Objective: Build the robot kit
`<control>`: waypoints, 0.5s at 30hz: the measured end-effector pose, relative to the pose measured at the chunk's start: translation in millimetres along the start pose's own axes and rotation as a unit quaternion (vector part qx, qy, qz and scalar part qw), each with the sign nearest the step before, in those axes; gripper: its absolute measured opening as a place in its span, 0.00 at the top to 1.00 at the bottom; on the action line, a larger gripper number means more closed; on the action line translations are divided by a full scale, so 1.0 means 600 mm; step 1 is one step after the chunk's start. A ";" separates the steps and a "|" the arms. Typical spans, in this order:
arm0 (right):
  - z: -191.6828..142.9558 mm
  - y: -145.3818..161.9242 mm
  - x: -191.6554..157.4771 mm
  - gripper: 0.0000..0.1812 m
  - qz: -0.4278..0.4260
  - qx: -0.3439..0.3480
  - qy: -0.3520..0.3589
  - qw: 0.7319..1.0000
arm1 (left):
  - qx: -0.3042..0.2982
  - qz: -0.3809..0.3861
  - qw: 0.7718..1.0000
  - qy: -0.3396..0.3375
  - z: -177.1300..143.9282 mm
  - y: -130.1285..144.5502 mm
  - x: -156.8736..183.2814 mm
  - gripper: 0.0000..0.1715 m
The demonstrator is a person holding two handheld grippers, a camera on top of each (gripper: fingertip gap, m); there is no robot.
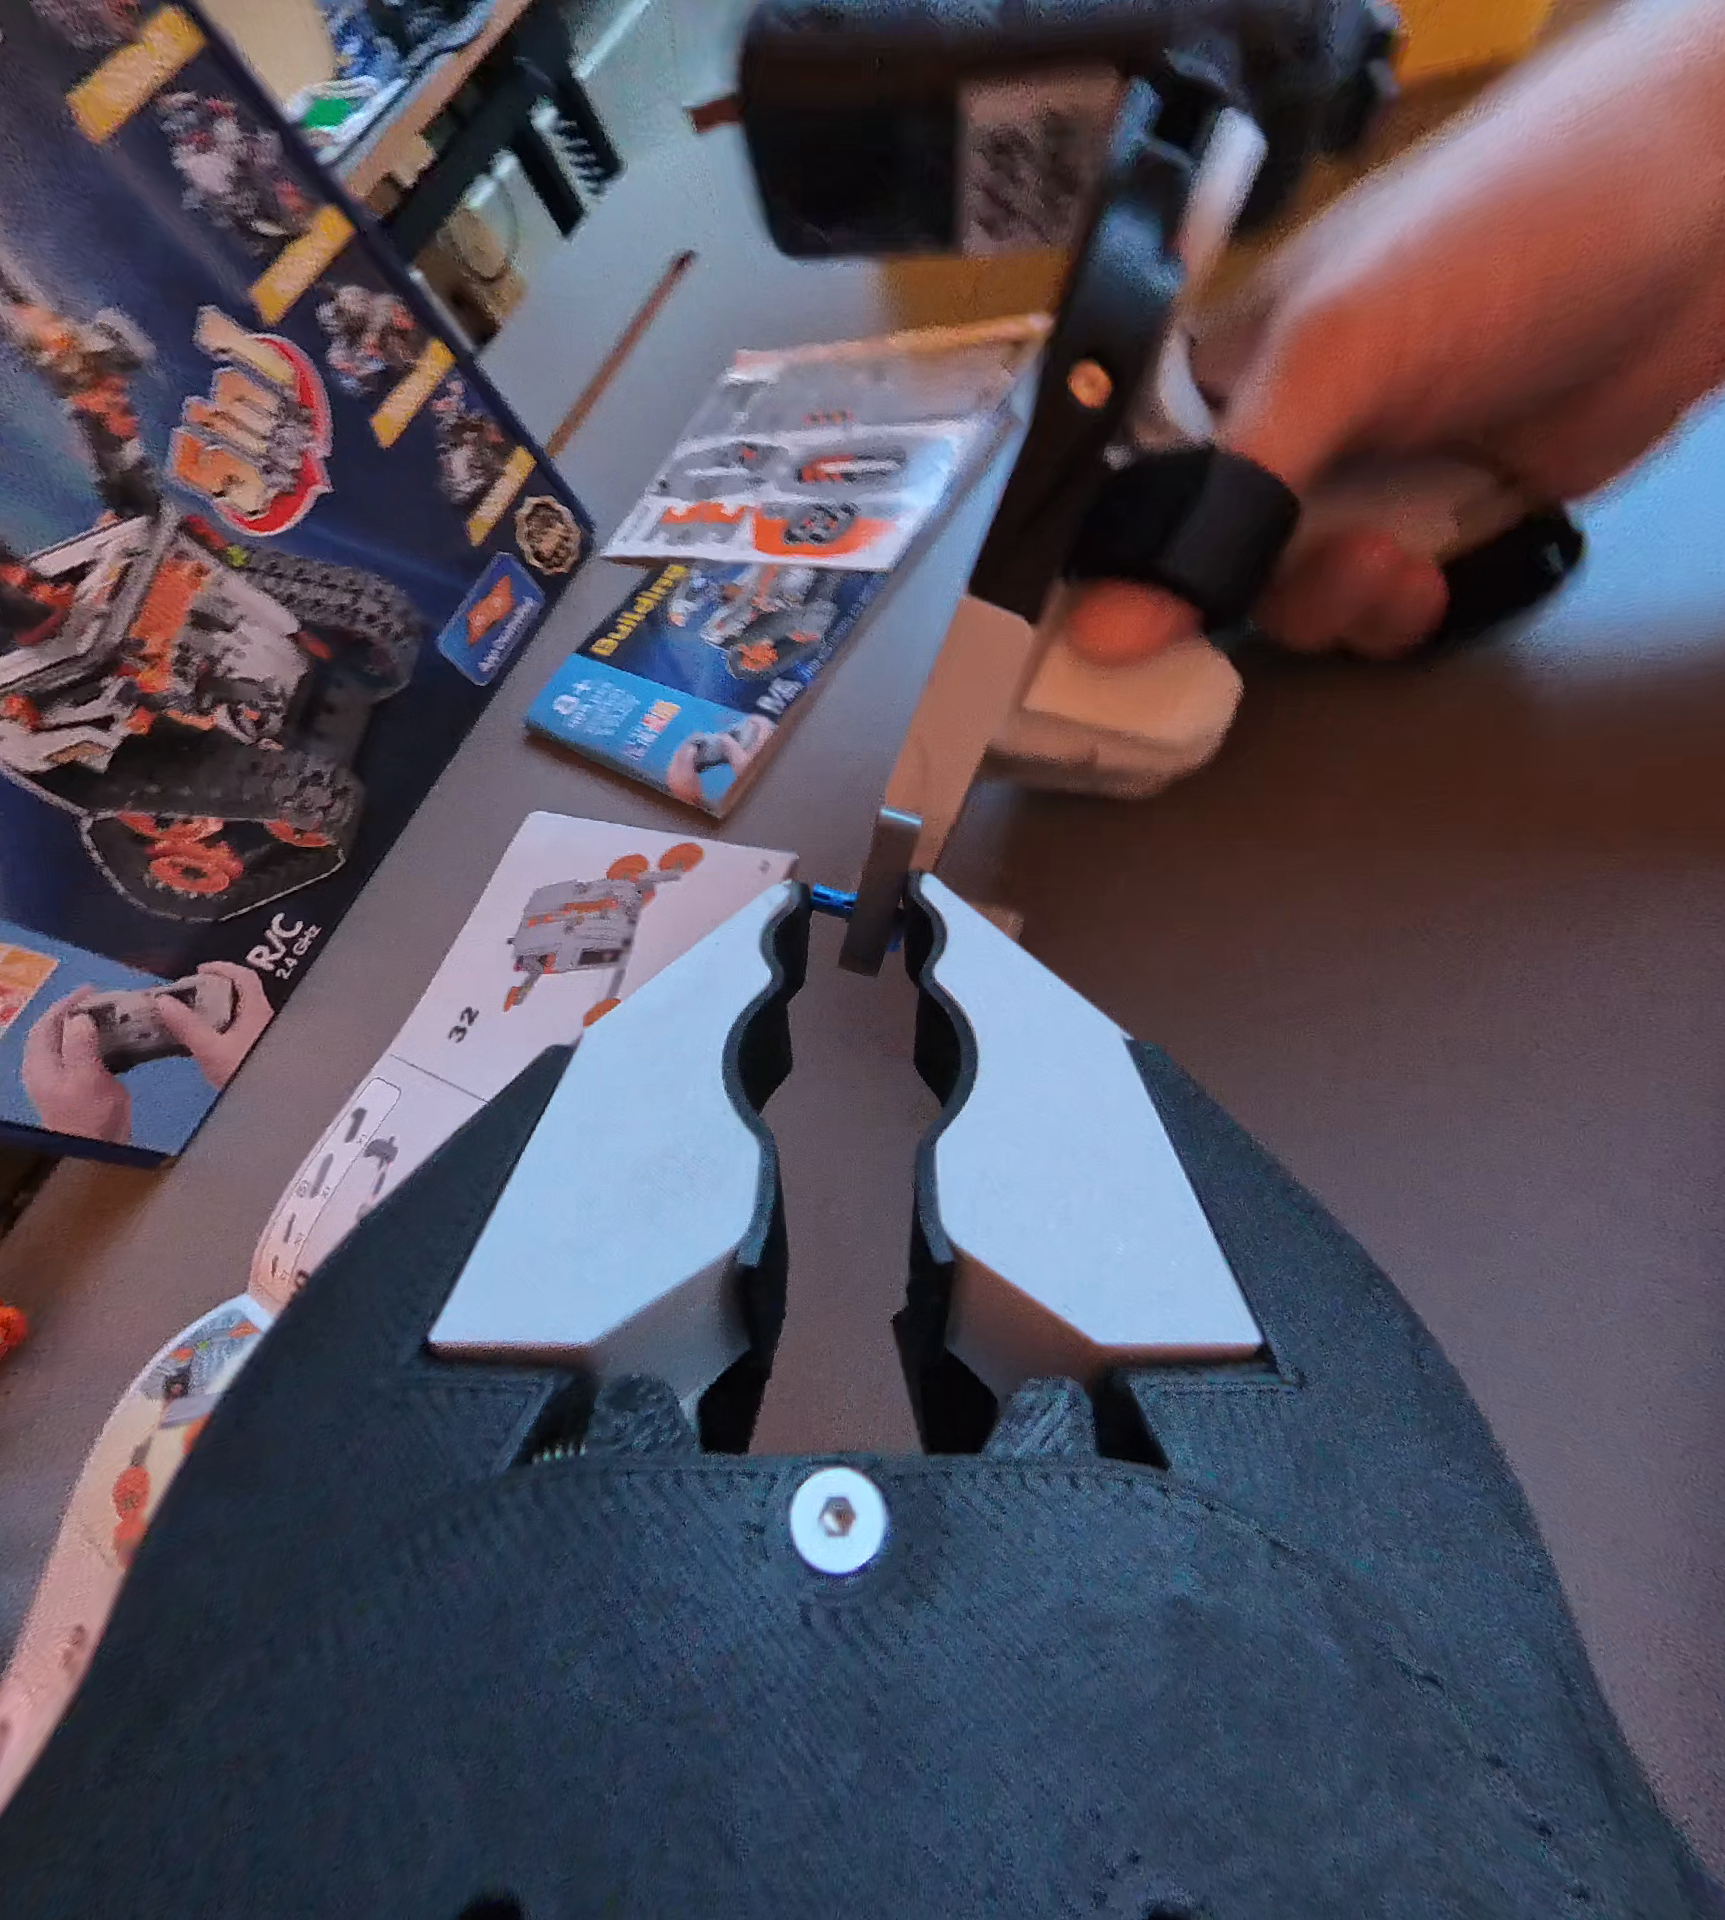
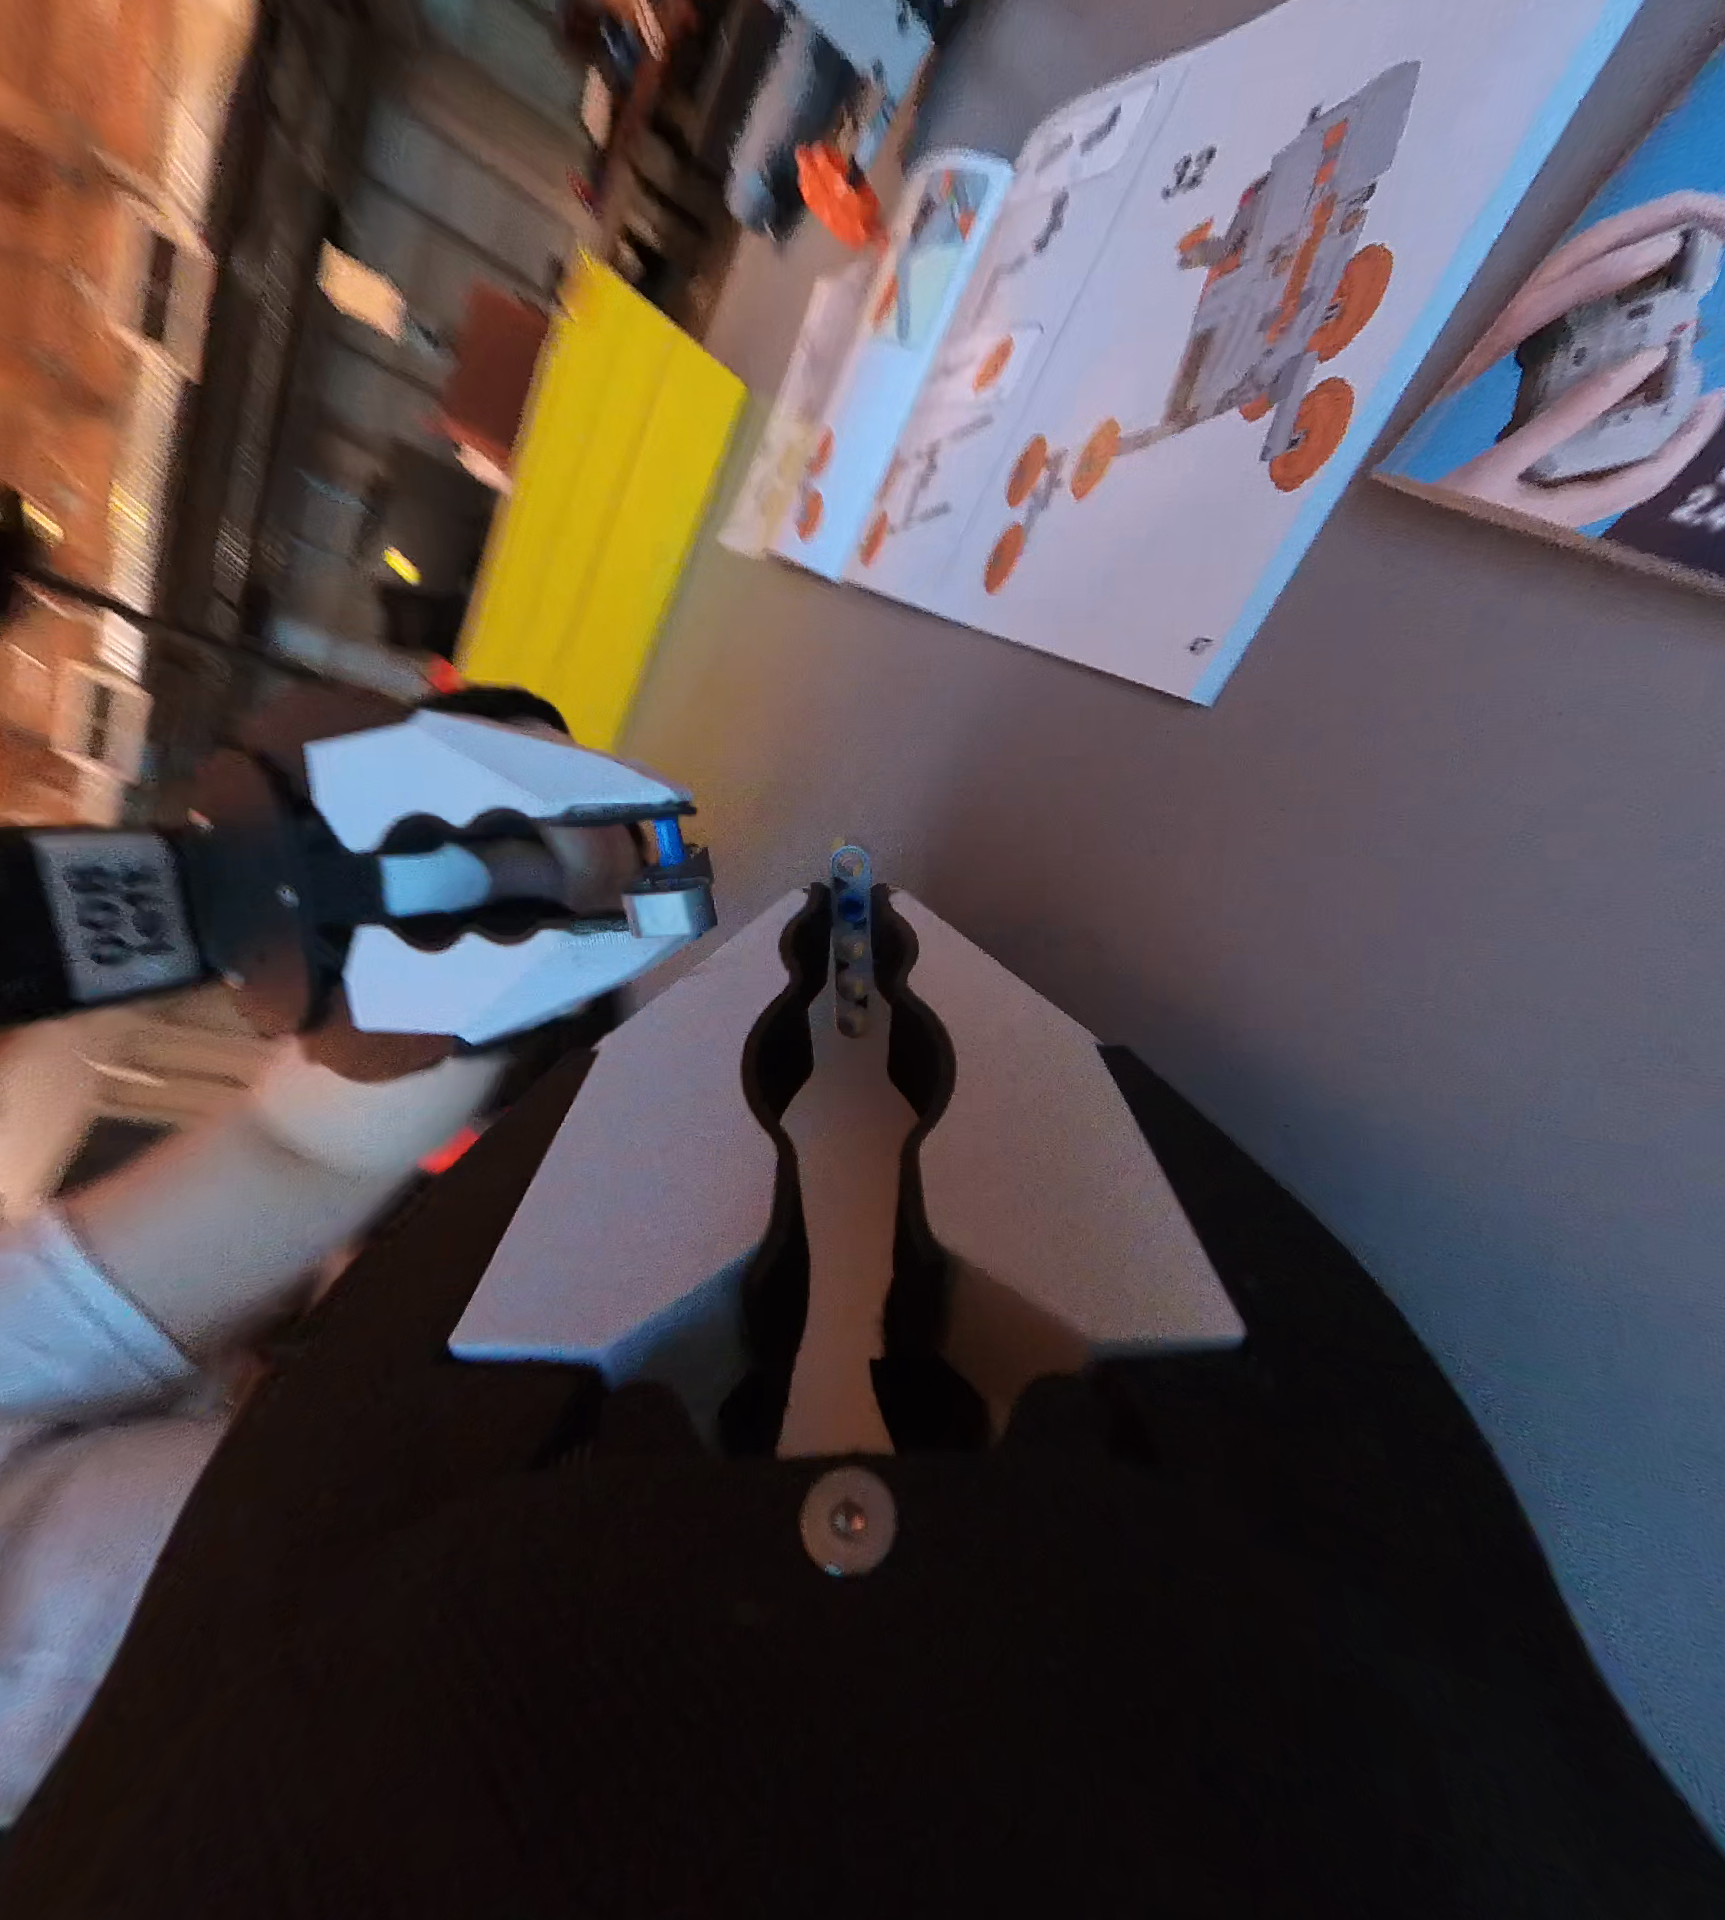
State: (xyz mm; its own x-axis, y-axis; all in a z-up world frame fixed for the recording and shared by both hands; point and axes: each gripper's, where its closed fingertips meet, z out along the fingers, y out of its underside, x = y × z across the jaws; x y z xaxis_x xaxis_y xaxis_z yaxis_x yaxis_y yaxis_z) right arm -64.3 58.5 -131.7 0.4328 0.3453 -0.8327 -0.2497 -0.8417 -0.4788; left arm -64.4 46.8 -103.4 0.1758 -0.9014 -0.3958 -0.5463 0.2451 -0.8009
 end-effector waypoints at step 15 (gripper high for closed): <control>-0.144 -0.079 0.097 0.97 -0.051 0.129 0.158 0.978 | -0.107 -0.276 0.955 -0.019 0.158 0.016 -0.076 0.91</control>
State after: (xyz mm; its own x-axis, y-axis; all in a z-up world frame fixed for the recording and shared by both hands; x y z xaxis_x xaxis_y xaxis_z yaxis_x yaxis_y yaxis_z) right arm 47.5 82.2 -133.3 0.7024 0.2417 -0.6695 -0.3838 -0.6635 -0.6422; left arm 0.2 123.9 -135.9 0.5130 -0.8574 0.0414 -0.5156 -0.3463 -0.7837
